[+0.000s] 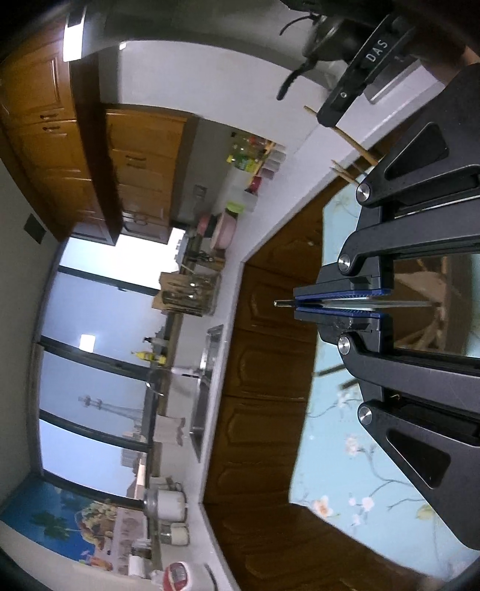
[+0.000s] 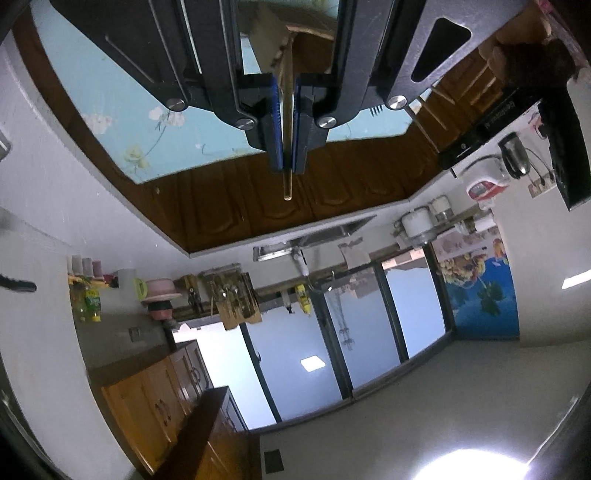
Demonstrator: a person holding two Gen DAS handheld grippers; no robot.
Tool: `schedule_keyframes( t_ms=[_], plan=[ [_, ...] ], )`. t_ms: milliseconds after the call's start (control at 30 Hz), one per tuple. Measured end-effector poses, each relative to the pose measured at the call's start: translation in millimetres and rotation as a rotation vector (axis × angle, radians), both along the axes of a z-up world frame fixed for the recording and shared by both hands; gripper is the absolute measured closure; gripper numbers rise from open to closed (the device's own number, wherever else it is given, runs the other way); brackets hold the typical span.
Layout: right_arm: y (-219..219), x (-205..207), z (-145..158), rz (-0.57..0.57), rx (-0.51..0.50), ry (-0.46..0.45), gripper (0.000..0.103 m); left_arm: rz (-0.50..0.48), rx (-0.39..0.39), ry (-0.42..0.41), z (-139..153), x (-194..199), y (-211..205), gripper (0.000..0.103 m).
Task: Organize utensils
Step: 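Lift both chopsticks upright, lower them into the caddy and open both tools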
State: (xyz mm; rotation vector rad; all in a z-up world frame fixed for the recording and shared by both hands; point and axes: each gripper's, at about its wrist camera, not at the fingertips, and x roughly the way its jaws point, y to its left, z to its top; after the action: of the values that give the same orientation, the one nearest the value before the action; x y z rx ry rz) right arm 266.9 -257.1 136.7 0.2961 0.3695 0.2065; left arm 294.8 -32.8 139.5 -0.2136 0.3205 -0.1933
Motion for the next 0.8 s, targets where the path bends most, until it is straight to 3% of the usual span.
schedule_keyframes(
  t_ms=[200,367,733,800],
  plan=[
    [2.8,2.1,-27.8,0.008,0.013,0.063,0.098,-0.006,0.009,0.063,-25.2,-0.4,-1.8,0.099],
    [3.3,0.3,-30.2,0.008,0.008,0.067,0.098,-0.013,0.025,0.095,-37.5,-0.2,-2.7,0.099],
    [5.1,3.3,-32.5,0.011,0.016,0.087,0.097,-0.020,0.027,0.128,-34.0,2.3,-0.2,0.099],
    [3.3,4.8,-33.6,0.015,0.028,0.101,0.093,-0.020,0.021,0.138,-33.0,3.6,0.5,0.099]
  ],
)
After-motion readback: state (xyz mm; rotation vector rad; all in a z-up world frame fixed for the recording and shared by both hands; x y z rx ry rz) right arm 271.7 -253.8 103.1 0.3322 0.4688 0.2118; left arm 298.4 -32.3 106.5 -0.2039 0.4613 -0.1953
